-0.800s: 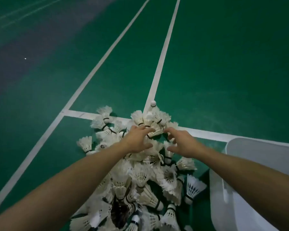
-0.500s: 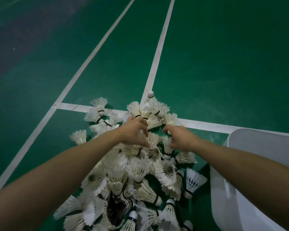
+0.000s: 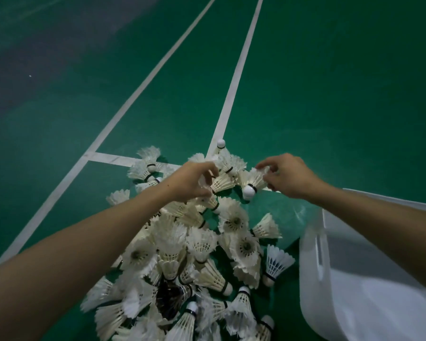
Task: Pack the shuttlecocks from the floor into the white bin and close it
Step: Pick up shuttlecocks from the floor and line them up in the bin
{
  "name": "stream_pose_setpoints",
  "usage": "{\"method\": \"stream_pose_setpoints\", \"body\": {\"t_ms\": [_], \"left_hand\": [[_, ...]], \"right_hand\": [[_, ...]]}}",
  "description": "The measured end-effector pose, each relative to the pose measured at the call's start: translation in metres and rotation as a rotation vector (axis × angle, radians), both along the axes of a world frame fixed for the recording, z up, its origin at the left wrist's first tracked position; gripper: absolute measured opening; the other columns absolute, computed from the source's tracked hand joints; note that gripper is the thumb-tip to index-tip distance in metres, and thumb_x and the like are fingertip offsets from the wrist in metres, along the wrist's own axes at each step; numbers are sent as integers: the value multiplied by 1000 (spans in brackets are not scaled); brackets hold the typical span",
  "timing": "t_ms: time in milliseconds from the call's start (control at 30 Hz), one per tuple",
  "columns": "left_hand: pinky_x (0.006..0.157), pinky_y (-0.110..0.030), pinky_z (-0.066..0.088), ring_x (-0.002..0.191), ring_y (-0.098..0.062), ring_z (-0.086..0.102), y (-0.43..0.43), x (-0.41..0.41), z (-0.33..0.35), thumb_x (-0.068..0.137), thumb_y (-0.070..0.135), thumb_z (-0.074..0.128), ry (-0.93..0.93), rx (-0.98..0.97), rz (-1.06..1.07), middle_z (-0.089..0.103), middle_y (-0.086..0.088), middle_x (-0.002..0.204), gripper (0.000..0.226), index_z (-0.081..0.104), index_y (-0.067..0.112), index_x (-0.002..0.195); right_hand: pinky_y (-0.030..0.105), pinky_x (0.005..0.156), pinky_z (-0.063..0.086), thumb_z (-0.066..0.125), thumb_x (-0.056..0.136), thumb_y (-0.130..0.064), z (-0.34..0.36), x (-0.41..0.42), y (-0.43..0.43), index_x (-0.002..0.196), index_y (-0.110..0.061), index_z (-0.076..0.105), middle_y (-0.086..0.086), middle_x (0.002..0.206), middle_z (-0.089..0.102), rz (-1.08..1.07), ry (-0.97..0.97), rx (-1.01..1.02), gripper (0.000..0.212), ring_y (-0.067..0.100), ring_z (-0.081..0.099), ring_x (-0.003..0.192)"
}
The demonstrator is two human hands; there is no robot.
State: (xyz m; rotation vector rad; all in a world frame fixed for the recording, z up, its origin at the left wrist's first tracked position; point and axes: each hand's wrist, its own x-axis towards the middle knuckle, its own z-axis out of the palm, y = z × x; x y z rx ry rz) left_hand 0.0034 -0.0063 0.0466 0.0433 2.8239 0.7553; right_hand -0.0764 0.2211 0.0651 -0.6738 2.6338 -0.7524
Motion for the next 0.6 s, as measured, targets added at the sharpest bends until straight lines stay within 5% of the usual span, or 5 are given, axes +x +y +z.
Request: {"method": "stream_pose_setpoints", "body": {"t_ms": [67, 233, 400, 600], "left_hand": [[61, -9, 41, 71, 7, 53, 5, 4, 19, 78, 12, 74, 25, 28, 40, 64, 7, 100, 49, 53, 24, 121], [74, -25, 53, 65, -8, 60, 39, 12, 73, 67, 18, 83, 116, 122, 15, 67, 9, 90, 87, 36, 40, 137], [76, -20, 55, 80, -8, 67, 109, 7, 102, 67, 15, 83, 158, 252, -117, 69, 7, 87, 86, 37, 41, 135], [71, -18, 50, 74, -4, 65, 188, -15, 94, 69, 14, 83, 229, 391, -132, 68, 7, 86, 77, 43, 35, 132]], "right_hand": [[19, 56, 46, 64, 88, -12, 20, 7, 11, 120, -21, 66, 8, 95, 70, 1, 47, -25, 34, 13, 60, 65], [24, 67, 46, 79, 73, -12, 68, 29, 53, 117, -18, 68, 3, 81, 68, -28, 170, -80, 46, 12, 54, 63], [14, 58, 42, 79, 70, -12, 84, 44, 121, 103, -16, 74, -2, 68, 66, -149, 286, -140, 33, 1, 51, 51], [28, 70, 51, 83, 67, -13, 54, 50, 204, 94, -13, 75, -3, 69, 65, -438, 277, -247, 28, 15, 61, 64]]}}
